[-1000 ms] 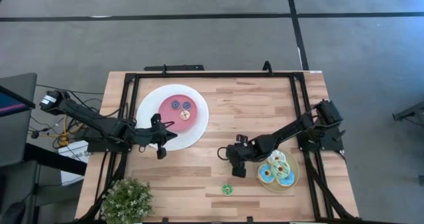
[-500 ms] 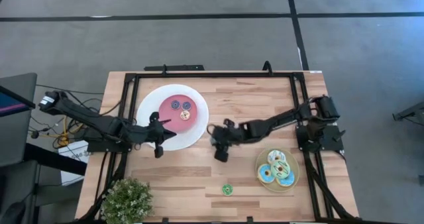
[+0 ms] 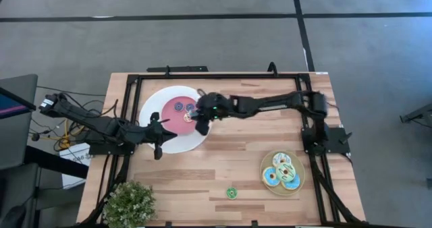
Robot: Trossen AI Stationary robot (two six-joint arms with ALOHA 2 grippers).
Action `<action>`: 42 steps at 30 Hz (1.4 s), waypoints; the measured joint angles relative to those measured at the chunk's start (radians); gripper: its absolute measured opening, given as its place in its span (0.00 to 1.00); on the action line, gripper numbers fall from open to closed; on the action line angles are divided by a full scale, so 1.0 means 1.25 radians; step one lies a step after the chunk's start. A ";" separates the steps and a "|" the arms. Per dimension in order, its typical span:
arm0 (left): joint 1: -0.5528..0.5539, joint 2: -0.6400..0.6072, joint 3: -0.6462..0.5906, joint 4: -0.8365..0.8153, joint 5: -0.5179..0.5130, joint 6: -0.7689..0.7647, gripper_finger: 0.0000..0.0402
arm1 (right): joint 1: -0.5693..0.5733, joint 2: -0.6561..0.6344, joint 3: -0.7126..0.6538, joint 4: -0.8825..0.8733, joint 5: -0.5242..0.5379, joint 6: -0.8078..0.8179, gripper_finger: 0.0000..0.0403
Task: Pick & Place donuts
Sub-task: Put the small light blue donut onto the pink plate, then put the small green donut onto the pink plate
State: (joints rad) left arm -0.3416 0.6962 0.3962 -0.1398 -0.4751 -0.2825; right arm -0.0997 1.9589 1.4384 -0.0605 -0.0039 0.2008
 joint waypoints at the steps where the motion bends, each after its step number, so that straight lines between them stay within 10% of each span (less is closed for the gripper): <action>1: 0.000 -0.007 0.000 0.000 0.000 0.002 0.00 | -0.003 0.028 0.029 -0.004 -0.011 0.000 0.29; 17: -0.006 -0.049 -0.001 -0.012 0.070 0.012 0.00 | -0.012 0.433 0.522 -0.181 -0.019 -0.030 0.37; 42: -0.006 -0.050 -0.001 -0.009 0.080 0.026 0.00 | -0.027 0.468 0.557 -0.250 0.004 -0.029 0.60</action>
State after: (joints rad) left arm -0.3492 0.6338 0.3946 -0.1516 -0.3756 -0.2497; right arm -0.1329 2.5439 2.1345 -0.3726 0.0006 0.1650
